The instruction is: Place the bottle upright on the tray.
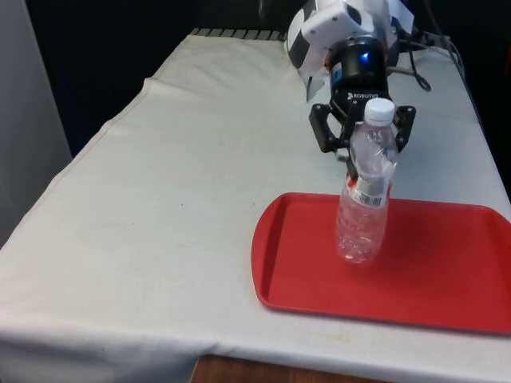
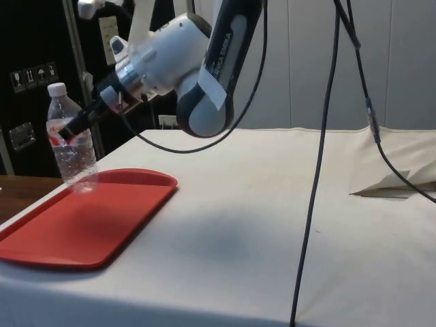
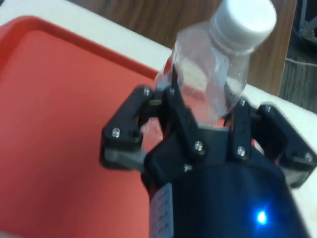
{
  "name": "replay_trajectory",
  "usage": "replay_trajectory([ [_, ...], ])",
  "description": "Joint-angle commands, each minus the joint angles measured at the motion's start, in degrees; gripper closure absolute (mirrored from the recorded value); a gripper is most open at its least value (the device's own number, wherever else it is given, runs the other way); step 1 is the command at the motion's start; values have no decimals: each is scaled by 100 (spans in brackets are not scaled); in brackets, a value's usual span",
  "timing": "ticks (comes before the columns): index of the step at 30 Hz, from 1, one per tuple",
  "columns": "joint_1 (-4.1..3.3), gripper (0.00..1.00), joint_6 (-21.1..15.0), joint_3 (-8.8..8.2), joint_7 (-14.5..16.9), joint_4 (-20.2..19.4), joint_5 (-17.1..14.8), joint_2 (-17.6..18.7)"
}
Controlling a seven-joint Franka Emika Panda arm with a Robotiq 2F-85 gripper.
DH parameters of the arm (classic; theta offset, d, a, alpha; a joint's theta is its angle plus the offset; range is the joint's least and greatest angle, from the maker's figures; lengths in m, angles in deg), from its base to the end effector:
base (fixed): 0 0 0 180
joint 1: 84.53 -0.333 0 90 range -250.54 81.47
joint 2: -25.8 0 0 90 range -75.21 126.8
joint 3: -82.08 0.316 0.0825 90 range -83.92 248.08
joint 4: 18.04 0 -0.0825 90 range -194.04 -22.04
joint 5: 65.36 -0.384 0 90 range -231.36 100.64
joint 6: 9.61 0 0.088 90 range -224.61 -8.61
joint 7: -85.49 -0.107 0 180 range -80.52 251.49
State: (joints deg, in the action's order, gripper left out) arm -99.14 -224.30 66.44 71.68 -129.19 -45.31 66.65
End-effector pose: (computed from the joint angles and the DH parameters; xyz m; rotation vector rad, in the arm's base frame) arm 0.6499 0.0614 0.2483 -2.6616 -0.4289 -1.5850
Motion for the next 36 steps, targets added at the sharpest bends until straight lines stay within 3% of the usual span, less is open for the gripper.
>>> replay_trajectory([
  [1,-57,65,-166,-80,69,0,-132,40],
  [2,-52,65,63,-57,74,0,-109,-17],
  [5,-34,65,6,-23,86,-23,-86,-29],
  [6,0,65,138,29,46,-17,0,-69],
  [7,-29,65,6,-17,86,-29,-80,-29],
  [13,-34,65,69,17,92,0,-63,-17],
  [14,0,65,74,52,69,-23,0,-40],
  [15,-40,65,80,23,97,17,-63,-11],
  [23,-46,65,229,97,115,281,-86,126],
  [24,0,65,241,138,92,241,0,92],
  [25,-46,65,235,103,115,315,-86,149],
  [34,-138,65,309,195,201,561,-160,264],
  [35,-34,65,338,275,132,510,0,223],
  [36,-138,65,309,195,201,561,-160,264],
])
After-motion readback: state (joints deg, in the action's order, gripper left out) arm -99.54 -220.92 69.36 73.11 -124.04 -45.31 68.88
